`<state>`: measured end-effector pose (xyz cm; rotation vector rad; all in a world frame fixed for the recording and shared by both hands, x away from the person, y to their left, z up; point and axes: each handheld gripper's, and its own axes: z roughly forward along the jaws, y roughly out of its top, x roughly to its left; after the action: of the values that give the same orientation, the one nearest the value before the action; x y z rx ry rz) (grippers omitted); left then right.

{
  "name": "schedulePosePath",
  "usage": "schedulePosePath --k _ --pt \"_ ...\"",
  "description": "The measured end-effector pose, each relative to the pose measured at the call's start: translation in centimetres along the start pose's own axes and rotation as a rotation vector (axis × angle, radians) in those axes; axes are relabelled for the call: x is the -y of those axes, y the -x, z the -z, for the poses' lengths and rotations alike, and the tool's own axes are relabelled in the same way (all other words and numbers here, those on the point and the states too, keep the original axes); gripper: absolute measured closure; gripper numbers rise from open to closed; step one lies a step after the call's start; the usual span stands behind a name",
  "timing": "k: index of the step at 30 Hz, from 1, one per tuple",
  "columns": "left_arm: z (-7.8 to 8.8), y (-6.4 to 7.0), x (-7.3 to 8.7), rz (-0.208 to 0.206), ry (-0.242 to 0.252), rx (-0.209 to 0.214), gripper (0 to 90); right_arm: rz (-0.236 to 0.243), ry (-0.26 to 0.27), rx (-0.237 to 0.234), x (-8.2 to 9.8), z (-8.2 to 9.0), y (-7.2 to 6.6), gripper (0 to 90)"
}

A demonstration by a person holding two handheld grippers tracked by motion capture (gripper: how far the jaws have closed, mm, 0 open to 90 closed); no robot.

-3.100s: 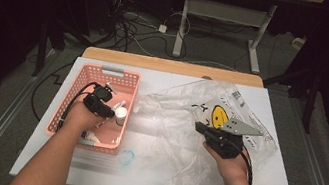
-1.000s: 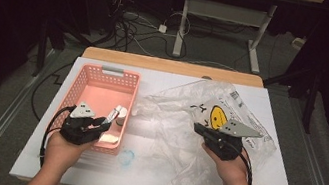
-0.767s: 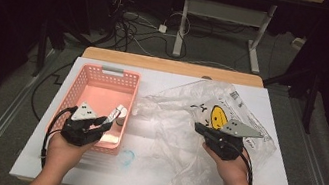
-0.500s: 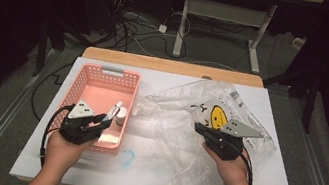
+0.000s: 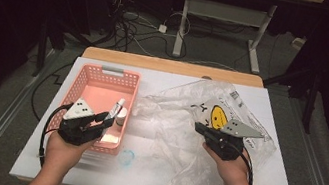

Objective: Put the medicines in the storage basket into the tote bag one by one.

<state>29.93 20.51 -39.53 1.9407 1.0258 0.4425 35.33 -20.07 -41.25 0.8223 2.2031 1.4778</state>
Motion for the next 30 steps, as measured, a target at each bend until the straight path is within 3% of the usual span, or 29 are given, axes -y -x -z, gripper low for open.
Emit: schedulePosePath --k 16,30 --pt "-0.9 3.0 -0.7 -0.046 0.026 0.102 68.2 0.002 0.003 0.005 -0.1 0.1 0.0 90.0" --pt "-3.4 6.2 -0.6 -0.093 -0.014 0.185 68.2 0.003 0.009 0.002 -0.2 0.2 0.0 90.0"
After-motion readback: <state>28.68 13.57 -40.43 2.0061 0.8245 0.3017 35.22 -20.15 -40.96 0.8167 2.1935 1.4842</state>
